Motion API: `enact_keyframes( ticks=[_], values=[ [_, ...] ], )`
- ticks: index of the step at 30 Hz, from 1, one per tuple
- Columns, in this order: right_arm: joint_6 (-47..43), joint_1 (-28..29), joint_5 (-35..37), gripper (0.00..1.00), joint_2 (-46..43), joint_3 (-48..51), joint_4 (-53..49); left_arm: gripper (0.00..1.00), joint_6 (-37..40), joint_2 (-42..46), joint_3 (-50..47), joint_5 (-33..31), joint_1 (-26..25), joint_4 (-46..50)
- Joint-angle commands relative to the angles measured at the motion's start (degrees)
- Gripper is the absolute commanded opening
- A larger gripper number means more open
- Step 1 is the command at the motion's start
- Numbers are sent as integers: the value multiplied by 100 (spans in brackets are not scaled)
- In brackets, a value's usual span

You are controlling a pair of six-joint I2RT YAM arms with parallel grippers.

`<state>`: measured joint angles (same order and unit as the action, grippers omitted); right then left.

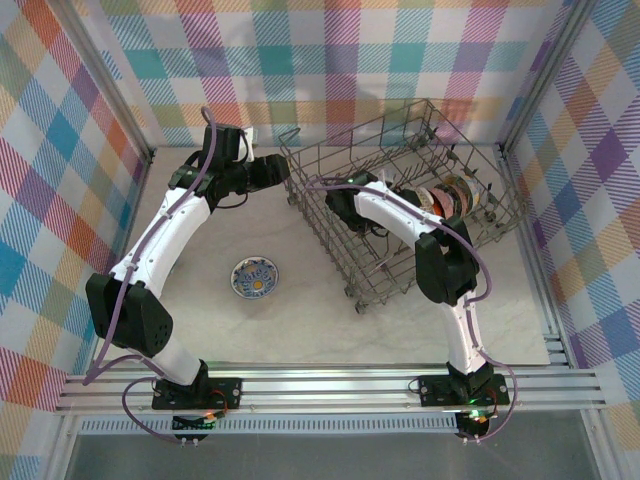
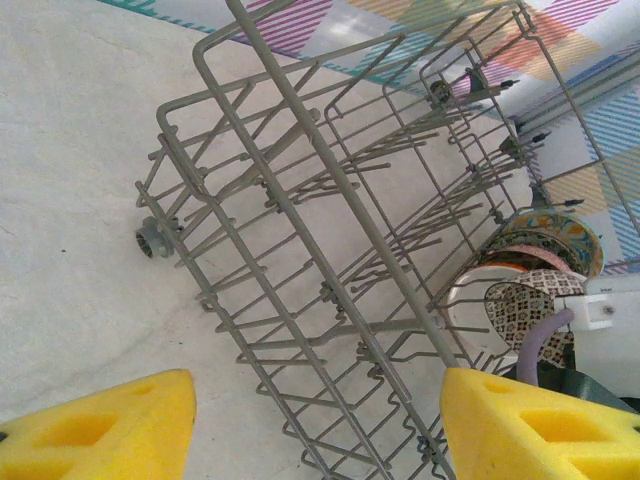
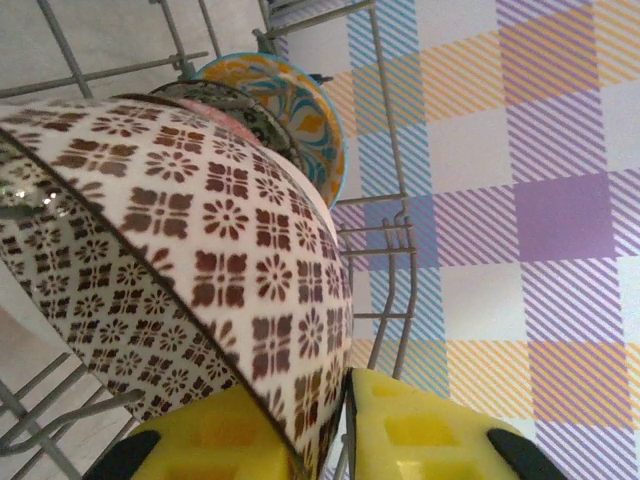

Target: Load the bowls into the dish rack

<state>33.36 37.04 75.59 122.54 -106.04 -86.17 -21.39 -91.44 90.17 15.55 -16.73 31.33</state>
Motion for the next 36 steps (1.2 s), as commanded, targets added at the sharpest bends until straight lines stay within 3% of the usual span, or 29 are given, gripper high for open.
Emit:
enact_keyframes(
  ticks=[1,19,25,27,33,36],
  values=[
    [-163,-21,-564,22,150,279,305,66,76,152,19,22,56,0],
    [-787,-157,-934,27,49,724,1318,66,29,179,-47,-43,62,56],
    [-1014,-256,-1070,40,-170,842,1666,66,59,135,29,-177,64,351],
    [-1154,-265,-1090,52,-278,898,1832,66,64,144,27,-200,65,416],
    [-1576,-289,-1150,68,-582,943,2245,66,92,142,36,-306,104,678],
    [-1709,-333,-1282,71,-753,1008,2434,66,98,172,17,-355,135,798]
  ],
)
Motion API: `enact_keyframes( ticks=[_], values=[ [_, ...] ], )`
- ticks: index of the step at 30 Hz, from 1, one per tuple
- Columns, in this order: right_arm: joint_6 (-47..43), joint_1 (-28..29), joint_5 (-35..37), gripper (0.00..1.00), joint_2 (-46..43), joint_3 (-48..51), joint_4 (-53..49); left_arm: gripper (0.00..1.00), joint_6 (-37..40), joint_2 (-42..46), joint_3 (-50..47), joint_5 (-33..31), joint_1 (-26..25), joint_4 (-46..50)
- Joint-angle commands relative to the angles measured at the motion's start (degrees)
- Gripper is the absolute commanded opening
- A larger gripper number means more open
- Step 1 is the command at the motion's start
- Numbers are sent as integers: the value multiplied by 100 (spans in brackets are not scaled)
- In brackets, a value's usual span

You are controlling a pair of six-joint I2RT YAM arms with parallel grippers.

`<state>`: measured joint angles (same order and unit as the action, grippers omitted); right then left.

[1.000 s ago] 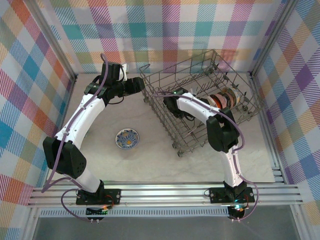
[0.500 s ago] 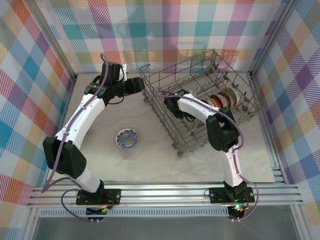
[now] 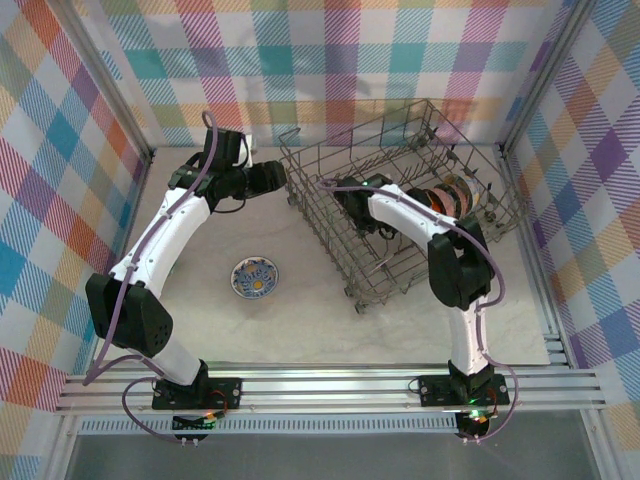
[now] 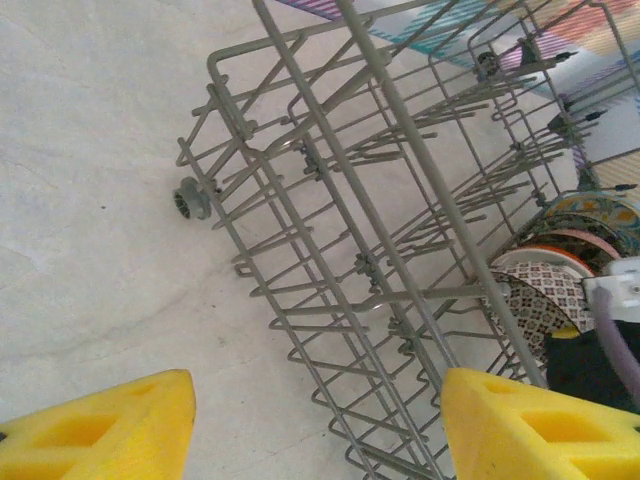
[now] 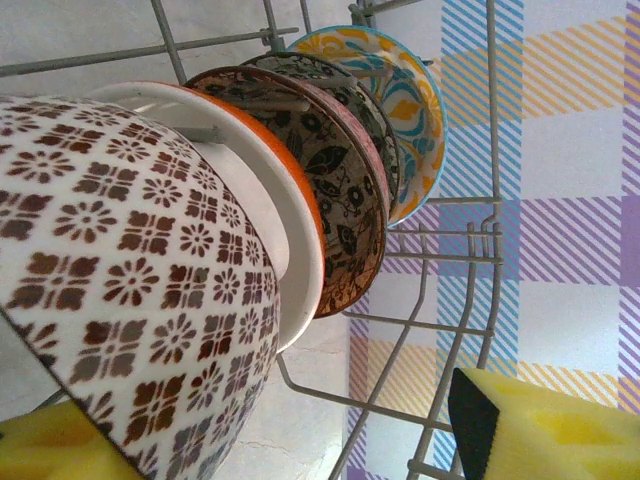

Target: Load the bowls into the dish rack

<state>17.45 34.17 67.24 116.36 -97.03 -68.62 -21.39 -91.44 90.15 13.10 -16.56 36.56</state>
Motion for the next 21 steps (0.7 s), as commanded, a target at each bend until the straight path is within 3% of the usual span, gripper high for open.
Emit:
enact_keyframes(
  ticks=[1,7,21],
  values=[
    [-201,-64,-503,74,-183,139,772,66,86,187,3,-124,124,313],
    [-709,-160,-703,74,-374,361,1292,66,65,273,-67,-237,144,506],
    [-1095,-188,-1404,54,-428,746,1809,66,-216,424,-287,-291,144,528]
  ],
)
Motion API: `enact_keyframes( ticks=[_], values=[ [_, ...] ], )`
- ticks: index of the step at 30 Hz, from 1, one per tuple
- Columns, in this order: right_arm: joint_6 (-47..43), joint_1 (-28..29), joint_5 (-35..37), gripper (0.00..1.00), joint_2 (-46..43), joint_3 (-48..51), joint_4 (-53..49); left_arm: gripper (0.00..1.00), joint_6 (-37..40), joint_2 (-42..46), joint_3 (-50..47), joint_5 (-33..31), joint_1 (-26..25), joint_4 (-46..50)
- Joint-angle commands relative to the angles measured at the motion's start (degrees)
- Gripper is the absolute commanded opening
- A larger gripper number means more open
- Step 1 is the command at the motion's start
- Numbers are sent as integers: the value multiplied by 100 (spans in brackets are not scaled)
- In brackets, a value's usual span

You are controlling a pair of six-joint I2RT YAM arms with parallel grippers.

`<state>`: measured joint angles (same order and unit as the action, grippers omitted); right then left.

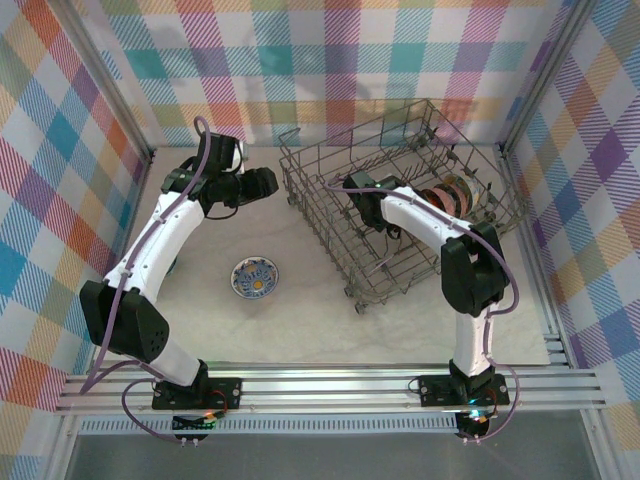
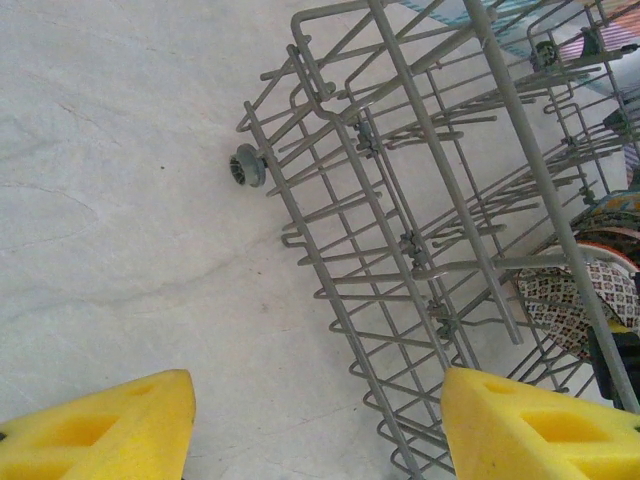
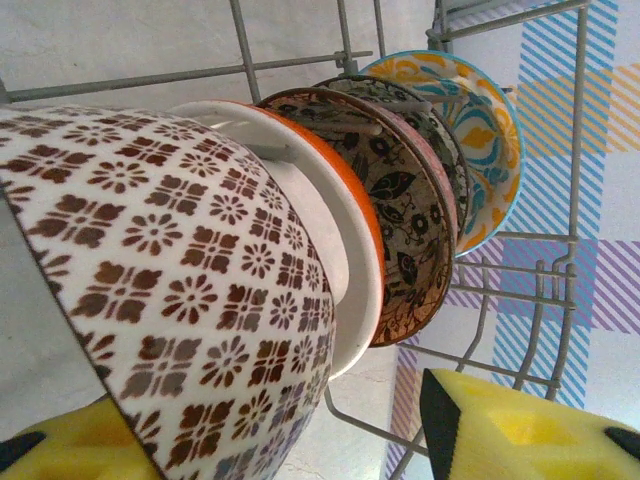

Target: Load the bowls into the dish rack

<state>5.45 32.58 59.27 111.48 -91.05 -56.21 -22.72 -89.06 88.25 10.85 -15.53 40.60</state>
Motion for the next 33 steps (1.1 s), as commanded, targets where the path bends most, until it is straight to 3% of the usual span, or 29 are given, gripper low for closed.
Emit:
enact_keyframes(
  ticks=[1,16,26,33],
  values=[
    [112,-32,-608,53,58,153,557,66,-83,182,-97,-74,41,128],
    [243,-40,-598,48,-227,200,540,65,-91,101,-103,-143,32,167],
    [88,-47,-1000,68,-306,264,699,65,-55,70,-100,-200,37,304],
    [175,-50,-1270,66,-233,280,697,65,-80,95,-132,-201,32,335]
  ],
)
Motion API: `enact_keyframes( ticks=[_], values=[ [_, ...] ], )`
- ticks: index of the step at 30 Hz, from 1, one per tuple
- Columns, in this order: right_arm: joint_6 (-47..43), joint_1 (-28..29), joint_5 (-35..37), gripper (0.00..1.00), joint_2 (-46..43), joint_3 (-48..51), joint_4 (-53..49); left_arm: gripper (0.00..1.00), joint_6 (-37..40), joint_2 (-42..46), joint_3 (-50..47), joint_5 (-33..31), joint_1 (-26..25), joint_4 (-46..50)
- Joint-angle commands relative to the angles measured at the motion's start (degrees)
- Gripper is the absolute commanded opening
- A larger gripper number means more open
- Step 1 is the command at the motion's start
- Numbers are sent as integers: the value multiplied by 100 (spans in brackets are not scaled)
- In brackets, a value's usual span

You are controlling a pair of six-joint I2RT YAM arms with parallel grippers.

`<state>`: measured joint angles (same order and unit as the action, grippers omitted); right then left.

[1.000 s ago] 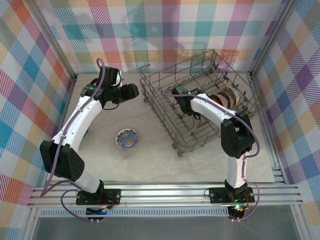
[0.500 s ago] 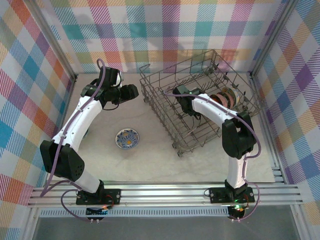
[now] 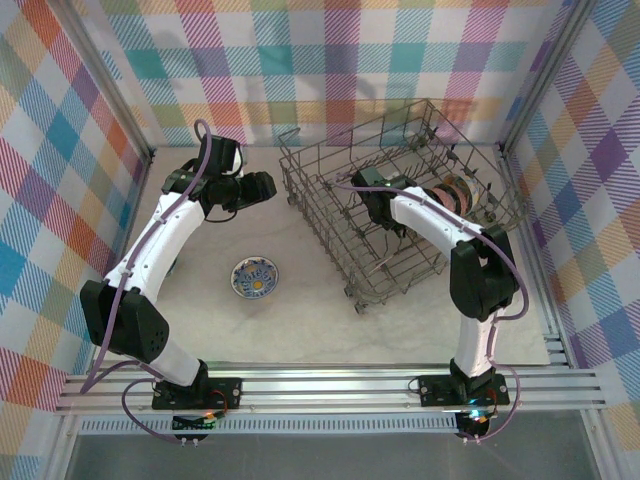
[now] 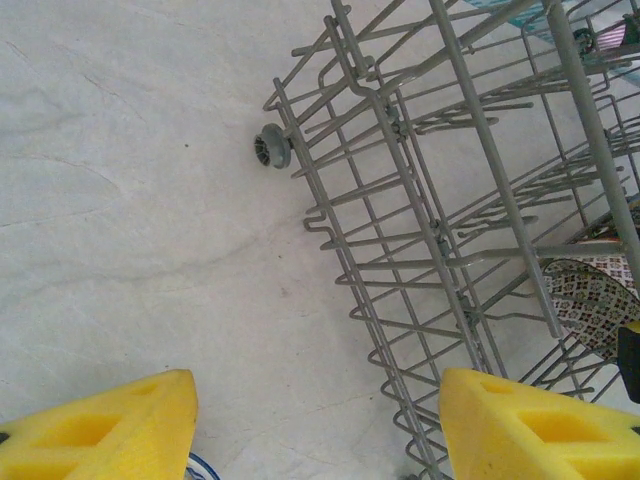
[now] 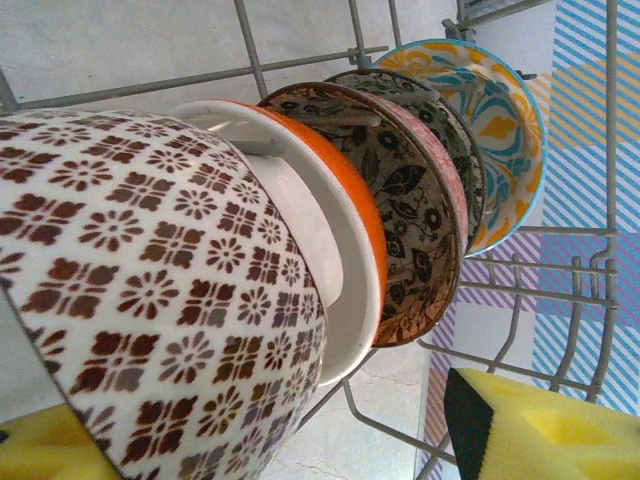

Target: Load the bowls into the dish rack

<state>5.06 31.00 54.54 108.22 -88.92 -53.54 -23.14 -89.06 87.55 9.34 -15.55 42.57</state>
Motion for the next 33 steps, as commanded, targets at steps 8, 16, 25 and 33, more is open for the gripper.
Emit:
enact_keyframes(
  ticks=[8,16,25,33],
  values=[
    [238,125,-762,52,300,94,501,64,-94,156,-156,-23,35,86],
    [338,125,-569,41,78,277,729,64,-123,181,-238,-13,35,49],
    [347,125,-537,29,-111,234,731,63,-125,166,-240,15,35,33],
    [340,132,-517,23,-226,211,674,63,-139,143,-251,32,35,24]
  ],
)
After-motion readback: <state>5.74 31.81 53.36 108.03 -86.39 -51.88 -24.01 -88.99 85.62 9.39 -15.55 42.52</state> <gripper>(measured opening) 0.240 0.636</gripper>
